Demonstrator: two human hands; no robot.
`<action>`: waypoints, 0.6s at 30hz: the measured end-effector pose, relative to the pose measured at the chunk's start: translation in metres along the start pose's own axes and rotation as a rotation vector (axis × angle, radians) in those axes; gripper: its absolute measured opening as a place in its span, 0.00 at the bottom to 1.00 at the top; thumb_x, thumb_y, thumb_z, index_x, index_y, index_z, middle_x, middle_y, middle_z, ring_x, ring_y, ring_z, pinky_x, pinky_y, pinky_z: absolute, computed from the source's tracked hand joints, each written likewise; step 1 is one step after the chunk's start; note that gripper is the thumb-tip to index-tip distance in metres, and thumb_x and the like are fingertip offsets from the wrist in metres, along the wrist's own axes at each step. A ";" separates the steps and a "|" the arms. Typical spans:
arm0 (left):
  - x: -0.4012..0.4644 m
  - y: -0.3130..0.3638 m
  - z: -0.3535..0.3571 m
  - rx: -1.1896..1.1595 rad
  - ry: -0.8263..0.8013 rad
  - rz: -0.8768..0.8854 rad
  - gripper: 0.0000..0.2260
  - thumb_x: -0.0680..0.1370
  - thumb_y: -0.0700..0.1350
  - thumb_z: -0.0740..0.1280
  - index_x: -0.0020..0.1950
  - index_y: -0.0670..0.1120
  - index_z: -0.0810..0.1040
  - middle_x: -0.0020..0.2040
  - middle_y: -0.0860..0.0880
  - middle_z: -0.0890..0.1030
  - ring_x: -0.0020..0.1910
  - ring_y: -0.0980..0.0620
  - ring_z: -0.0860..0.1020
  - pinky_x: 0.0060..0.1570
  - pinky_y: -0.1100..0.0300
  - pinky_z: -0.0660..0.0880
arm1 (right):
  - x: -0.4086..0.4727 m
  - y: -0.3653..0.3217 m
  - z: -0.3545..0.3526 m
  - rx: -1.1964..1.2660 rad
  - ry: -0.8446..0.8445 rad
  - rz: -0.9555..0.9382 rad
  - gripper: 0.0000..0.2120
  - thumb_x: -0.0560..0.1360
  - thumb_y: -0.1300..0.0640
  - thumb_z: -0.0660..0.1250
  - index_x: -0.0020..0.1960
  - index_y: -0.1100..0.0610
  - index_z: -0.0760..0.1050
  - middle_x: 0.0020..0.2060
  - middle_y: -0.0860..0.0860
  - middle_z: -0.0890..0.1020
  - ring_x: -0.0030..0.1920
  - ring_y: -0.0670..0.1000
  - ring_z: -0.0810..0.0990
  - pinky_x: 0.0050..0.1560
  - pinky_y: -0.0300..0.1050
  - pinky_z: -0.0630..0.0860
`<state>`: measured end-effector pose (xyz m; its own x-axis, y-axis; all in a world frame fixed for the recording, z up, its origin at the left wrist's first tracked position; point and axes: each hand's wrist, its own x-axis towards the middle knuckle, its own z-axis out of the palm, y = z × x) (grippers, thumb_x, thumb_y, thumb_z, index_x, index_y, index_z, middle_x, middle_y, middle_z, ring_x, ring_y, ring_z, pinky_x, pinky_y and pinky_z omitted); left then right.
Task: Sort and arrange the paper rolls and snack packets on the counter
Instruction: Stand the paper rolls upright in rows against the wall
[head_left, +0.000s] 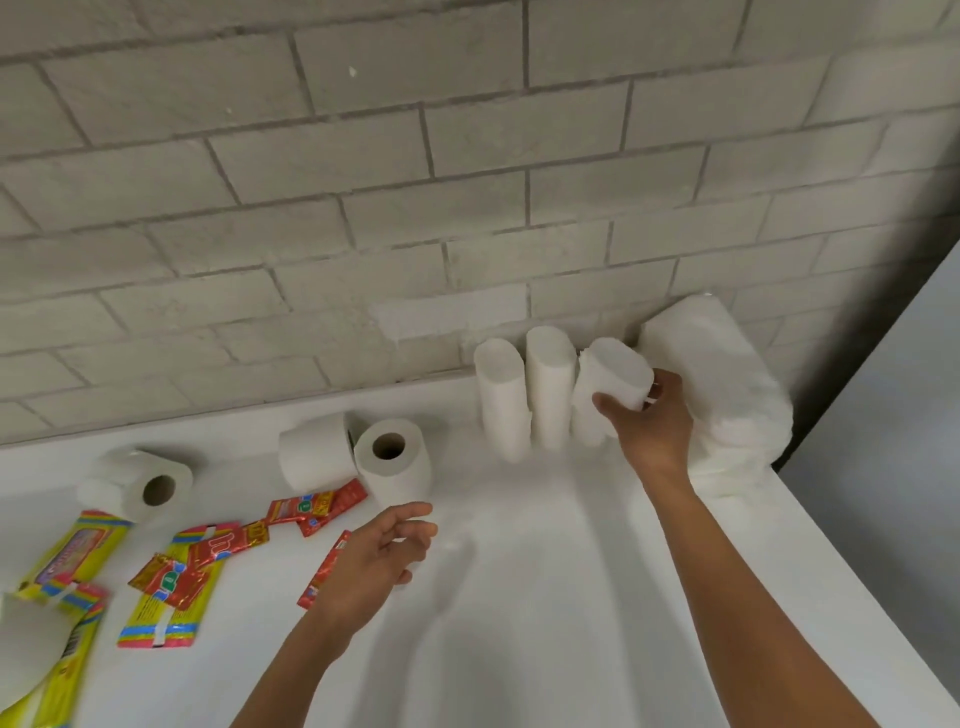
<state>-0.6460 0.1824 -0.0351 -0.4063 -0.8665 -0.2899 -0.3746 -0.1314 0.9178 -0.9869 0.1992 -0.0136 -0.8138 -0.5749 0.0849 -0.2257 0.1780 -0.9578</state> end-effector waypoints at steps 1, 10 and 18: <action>-0.001 -0.003 -0.003 0.004 0.015 -0.013 0.14 0.80 0.42 0.66 0.58 0.60 0.80 0.54 0.53 0.84 0.51 0.52 0.82 0.51 0.55 0.79 | 0.006 0.001 0.004 -0.022 0.030 -0.026 0.28 0.64 0.49 0.79 0.59 0.51 0.70 0.52 0.48 0.79 0.52 0.51 0.79 0.52 0.50 0.78; -0.012 -0.028 -0.024 0.037 0.116 -0.063 0.11 0.82 0.44 0.65 0.58 0.60 0.80 0.53 0.52 0.84 0.50 0.53 0.82 0.51 0.52 0.79 | 0.044 0.001 0.037 -0.157 0.149 -0.143 0.29 0.65 0.48 0.77 0.60 0.58 0.68 0.53 0.53 0.77 0.53 0.58 0.77 0.49 0.50 0.73; -0.012 -0.035 -0.023 0.064 0.142 -0.103 0.11 0.82 0.44 0.64 0.59 0.59 0.79 0.53 0.55 0.84 0.49 0.55 0.83 0.47 0.60 0.80 | 0.054 0.005 0.048 -0.185 0.120 -0.132 0.31 0.64 0.48 0.77 0.59 0.60 0.68 0.54 0.55 0.77 0.53 0.59 0.77 0.48 0.47 0.70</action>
<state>-0.6090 0.1863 -0.0573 -0.2428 -0.9101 -0.3357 -0.4620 -0.1958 0.8650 -1.0064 0.1306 -0.0274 -0.8259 -0.5060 0.2488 -0.4198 0.2573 -0.8704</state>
